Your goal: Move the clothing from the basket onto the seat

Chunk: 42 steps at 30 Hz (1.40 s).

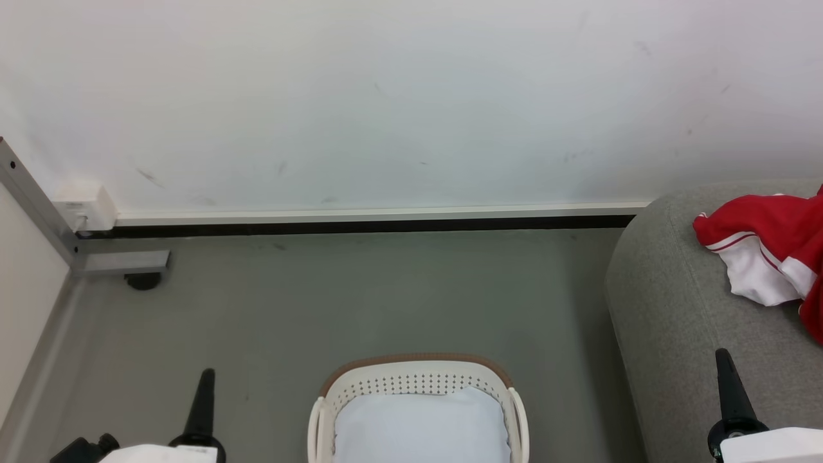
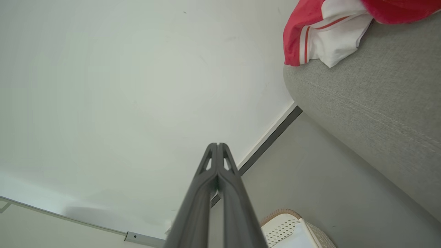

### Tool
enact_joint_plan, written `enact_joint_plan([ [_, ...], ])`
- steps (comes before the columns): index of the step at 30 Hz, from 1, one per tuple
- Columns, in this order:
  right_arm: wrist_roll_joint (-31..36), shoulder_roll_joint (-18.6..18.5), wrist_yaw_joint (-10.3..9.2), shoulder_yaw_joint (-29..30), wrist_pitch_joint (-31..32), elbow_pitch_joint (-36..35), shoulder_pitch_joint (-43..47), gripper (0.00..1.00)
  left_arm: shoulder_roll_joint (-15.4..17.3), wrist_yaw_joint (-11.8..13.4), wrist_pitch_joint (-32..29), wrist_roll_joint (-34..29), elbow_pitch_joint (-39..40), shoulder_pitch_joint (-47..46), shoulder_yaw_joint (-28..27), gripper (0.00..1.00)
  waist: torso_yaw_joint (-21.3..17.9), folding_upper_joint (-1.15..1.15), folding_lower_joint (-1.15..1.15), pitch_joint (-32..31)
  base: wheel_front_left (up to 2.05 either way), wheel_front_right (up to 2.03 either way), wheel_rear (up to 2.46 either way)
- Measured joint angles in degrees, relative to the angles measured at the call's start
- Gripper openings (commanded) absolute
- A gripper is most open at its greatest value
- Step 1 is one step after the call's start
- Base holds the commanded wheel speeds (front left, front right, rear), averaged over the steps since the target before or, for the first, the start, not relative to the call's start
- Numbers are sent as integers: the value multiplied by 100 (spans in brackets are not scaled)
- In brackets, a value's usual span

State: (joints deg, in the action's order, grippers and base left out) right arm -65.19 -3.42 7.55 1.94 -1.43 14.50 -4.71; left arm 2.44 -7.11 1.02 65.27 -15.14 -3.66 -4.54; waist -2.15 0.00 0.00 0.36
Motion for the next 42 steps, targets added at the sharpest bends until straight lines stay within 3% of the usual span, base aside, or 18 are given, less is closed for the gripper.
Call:
enact_joint_plan([
  [42, -1989, 18, 0, 304, 558, -25, -94, 0, 10, -18, -554, 1927, 73, -174, -136, 0, 145, 0, 0, -13, 0, 0, 0],
])
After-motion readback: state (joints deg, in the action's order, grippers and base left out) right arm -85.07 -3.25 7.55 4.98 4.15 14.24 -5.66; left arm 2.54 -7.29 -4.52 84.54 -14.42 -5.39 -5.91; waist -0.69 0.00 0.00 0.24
